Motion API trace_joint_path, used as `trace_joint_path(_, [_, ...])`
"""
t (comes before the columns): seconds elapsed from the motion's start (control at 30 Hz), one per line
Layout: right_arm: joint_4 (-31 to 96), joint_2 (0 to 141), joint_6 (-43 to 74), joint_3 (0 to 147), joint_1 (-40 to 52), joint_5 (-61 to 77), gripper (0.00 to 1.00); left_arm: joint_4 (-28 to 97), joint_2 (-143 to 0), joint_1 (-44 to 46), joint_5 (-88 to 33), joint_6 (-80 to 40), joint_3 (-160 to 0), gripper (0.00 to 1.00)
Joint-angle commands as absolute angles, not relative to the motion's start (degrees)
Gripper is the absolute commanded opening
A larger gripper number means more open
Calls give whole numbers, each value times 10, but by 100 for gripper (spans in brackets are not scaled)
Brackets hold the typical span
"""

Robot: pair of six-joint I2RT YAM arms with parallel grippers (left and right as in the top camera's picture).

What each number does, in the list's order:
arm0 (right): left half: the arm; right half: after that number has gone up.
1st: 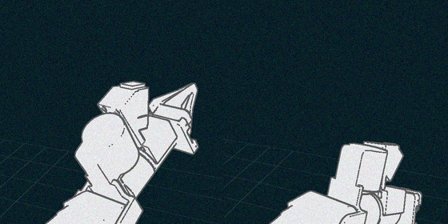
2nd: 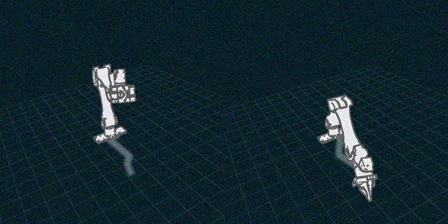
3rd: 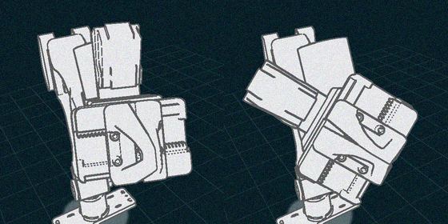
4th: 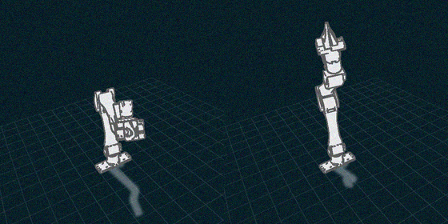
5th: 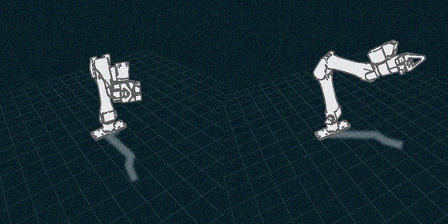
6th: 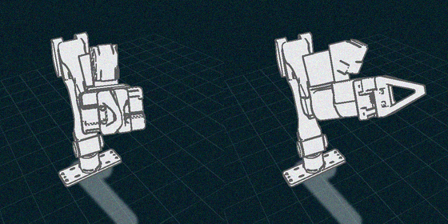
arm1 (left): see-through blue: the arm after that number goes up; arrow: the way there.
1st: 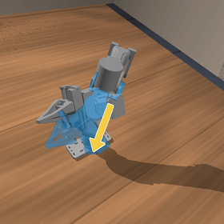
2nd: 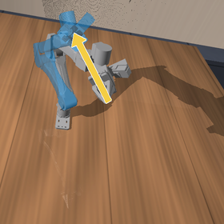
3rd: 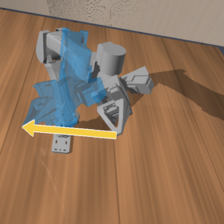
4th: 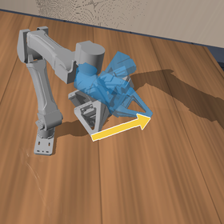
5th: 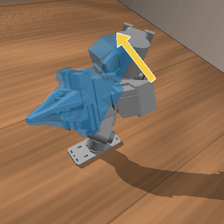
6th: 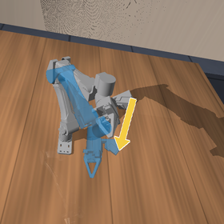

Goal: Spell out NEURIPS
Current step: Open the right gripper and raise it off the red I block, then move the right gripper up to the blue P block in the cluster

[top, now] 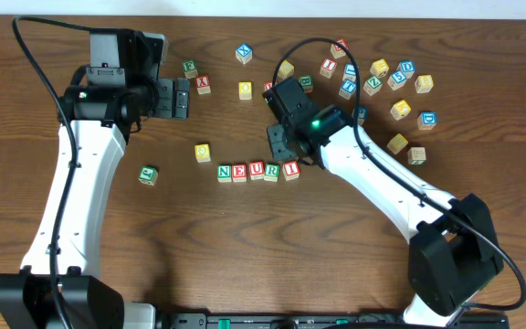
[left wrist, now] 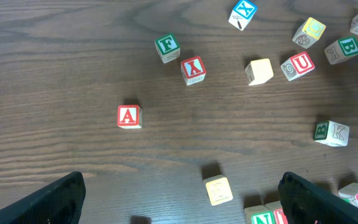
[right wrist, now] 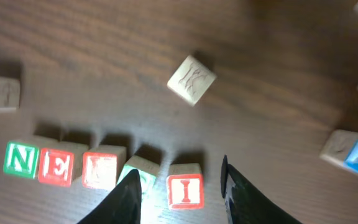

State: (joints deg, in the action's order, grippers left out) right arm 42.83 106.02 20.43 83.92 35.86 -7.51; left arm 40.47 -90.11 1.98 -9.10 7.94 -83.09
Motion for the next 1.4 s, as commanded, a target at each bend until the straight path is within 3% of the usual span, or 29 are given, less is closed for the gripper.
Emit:
trace_joint_path(0.0, [434, 1067, 194, 870, 359, -148, 39, 405, -899, 18, -95, 86, -846, 98])
trace_joint_path(0.4, [428, 1067, 209, 874, 302, -241, 43, 405, -899, 18, -95, 86, -846, 98])
trace_joint_path(0.53, [429, 1067, 222, 882, 268, -221, 52, 405, -899, 18, -95, 86, -846, 98])
trace_joint_path(0.8, [472, 1067, 232, 932, 215, -185, 54, 405, -899, 18, -95, 86, -846, 98])
trace_joint_path(1.0, [501, 1075, 232, 952, 190, -148, 63, 405, -899, 18, -95, 86, -846, 98])
trace_joint_path(1.37, [543, 1141, 235, 993, 172, -105, 69, 405, -899, 18, -95, 85, -846, 98])
